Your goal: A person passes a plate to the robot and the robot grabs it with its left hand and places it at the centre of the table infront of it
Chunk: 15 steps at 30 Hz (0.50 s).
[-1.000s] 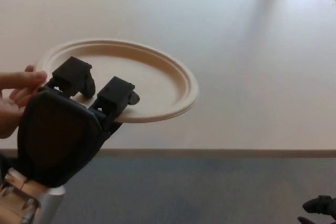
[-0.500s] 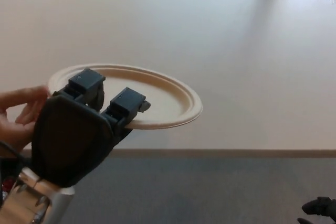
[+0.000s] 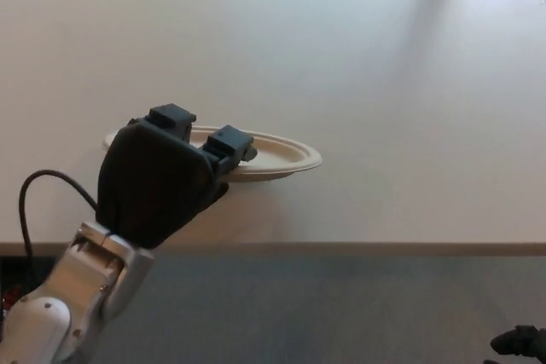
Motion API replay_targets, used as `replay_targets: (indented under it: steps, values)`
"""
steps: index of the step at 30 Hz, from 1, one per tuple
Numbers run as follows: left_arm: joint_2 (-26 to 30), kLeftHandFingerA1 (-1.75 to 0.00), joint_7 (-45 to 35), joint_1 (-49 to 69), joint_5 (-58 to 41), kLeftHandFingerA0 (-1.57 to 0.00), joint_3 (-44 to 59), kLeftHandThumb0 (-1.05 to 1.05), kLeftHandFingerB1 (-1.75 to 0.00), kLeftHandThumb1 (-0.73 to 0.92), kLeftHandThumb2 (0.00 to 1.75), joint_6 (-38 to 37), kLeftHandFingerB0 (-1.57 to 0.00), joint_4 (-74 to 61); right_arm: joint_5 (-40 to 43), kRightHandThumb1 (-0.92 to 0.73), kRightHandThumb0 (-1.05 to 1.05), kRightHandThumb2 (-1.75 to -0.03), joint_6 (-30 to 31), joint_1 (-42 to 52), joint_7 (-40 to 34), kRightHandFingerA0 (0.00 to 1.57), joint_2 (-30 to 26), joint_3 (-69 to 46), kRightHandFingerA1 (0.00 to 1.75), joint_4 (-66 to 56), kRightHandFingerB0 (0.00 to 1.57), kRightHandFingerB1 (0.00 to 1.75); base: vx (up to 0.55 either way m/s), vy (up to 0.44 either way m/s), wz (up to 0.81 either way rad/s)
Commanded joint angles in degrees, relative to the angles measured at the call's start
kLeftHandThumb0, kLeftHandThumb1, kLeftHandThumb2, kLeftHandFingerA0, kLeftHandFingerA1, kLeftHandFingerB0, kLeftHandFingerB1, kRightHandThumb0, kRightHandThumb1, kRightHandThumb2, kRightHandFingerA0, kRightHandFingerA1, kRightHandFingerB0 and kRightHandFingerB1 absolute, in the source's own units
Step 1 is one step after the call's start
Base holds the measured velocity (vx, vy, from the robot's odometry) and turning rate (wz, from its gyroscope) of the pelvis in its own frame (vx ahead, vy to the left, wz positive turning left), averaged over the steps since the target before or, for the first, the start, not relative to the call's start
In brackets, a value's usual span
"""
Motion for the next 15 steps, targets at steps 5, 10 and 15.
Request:
replay_targets:
  steps: [5, 10, 15]
  values:
    - [0.37, -1.37, -1.72, -7.36, -0.16, -1.01, -4.81, -0.36, -0.59, 0.47, 0.69, 5.8, -0.74, 9.34, -0.9, -0.85, -0.8, -0.66, 0.09, 0.14, -0.41, 0.31, -0.27, 0.98, 0.55, 0.14, 0.26, 0.42, 0.0, 0.0, 0.0]
    - [-0.36, -1.43, -0.19, -12.58, -1.67, -0.99, -6.8, -0.27, -0.49, 0.58, 0.57, 6.21, -0.77, 17.17, -0.27, -0.85, -0.79, -0.65, 0.1, -0.27, 0.1, 0.3, -0.39, 0.69, 0.53, 0.09, 0.25, 0.4, 0.0, 0.0, 0.0]
    - [-0.62, -1.52, -1.0, -16.56, -3.01, -0.93, -8.3, -0.28, -0.54, 0.59, 0.61, 6.38, -0.76, 22.44, -0.04, -0.85, -0.79, -0.66, 0.35, -0.96, 0.45, 0.29, -0.47, 0.47, 0.52, 0.03, 0.25, 0.39, 0.0, 0.0, 0.0]
